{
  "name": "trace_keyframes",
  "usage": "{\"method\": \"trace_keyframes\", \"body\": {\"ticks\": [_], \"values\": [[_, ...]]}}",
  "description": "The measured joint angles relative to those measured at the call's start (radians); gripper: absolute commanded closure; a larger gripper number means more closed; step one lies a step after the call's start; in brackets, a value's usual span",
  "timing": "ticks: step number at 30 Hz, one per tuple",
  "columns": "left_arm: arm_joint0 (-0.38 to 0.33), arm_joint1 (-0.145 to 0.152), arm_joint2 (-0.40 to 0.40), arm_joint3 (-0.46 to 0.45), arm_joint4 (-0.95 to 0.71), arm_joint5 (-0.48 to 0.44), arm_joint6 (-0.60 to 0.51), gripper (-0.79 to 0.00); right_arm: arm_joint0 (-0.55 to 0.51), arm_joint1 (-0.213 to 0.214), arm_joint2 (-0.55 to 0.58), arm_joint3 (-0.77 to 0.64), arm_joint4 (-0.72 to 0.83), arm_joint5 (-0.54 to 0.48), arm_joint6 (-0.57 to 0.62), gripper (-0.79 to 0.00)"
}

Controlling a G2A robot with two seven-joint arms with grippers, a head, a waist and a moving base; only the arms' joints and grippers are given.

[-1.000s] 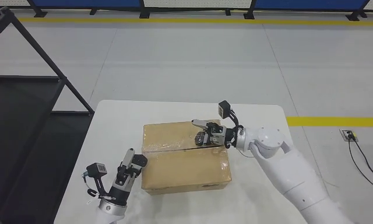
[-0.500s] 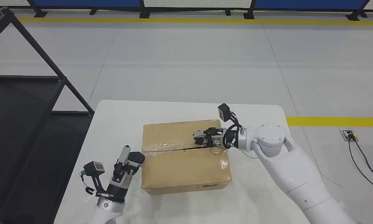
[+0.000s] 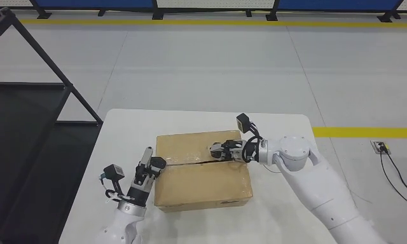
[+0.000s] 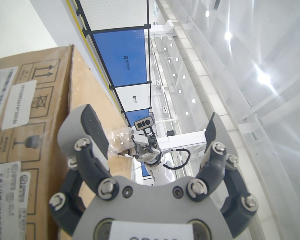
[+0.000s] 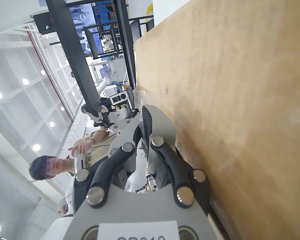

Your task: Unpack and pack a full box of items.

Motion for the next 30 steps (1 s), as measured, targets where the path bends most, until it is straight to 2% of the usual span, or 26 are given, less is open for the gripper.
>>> {"method": "trace_keyframes", "body": {"ticks": [15, 30], "values": [[-0.011, -0.003, 0.008, 0.041, 0.000, -0.008, -0.005, -0.785, -0.055, 0.007, 0.025, -0.108, -0.022, -0.022, 0.001, 0.000], [-0.029, -0.006, 0.017, 0.057, -0.003, -0.001, -0.015, -0.785, -0.210, 0.035, 0.112, -0.322, -0.029, -0.041, -0.047, 0.000]]}}
